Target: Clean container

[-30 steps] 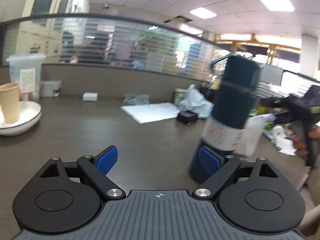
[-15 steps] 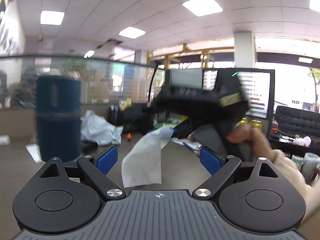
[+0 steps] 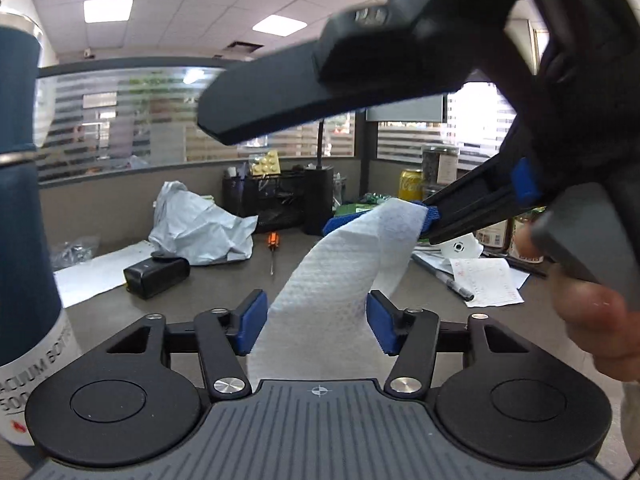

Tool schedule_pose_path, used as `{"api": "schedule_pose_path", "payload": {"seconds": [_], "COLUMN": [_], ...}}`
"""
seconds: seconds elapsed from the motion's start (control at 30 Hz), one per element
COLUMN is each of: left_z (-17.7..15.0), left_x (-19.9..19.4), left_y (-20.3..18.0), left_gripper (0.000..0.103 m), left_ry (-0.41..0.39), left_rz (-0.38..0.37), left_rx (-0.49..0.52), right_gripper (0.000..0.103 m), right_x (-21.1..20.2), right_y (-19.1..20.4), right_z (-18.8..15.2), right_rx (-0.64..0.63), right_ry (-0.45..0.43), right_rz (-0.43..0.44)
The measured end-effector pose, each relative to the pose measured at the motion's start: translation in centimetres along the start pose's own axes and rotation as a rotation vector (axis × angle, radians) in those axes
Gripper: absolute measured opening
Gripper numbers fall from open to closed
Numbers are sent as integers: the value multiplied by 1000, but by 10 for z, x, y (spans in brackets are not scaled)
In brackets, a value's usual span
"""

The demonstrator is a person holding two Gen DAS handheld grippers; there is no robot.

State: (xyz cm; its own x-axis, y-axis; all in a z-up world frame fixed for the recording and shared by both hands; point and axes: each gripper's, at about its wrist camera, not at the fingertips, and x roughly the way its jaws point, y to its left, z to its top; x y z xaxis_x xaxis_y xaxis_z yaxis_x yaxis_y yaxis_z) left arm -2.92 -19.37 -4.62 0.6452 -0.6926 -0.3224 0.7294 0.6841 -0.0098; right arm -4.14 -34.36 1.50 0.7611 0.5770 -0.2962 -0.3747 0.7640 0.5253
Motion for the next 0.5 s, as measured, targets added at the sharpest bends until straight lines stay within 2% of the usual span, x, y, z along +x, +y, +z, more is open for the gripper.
{"api": "schedule_pose_path", "payload": {"seconds": [0.03,0.07,0.1,0.2,0.37,0.5], "left_z": [0,-1,-1,-1,-2,-3], "left_x": [3,5,9,16,20,21], "left_y": [1,3,4,10,18,22], "left_gripper": [36,20,9,3,2,2], "left_ry": [9,19,30,56,86,98], "left_rz": [-1,-1,1,20,43,44], "left_rx": [-10,-20,-26,-46,-79,-96], "right_gripper": [103,103,103,103,103,103], "right_x": [1,1,2,3,4,-2], "right_y": [0,0,-1,-4,-5,-7], "right_z": [0,0,-1,-1,-2,4], "right_rx": [-2,-3,-1,8,-2,11], "right_ry": [3,4,5,11,12,-24], "right_rz": [-3,-7,-11,-13,-18,-4]}}
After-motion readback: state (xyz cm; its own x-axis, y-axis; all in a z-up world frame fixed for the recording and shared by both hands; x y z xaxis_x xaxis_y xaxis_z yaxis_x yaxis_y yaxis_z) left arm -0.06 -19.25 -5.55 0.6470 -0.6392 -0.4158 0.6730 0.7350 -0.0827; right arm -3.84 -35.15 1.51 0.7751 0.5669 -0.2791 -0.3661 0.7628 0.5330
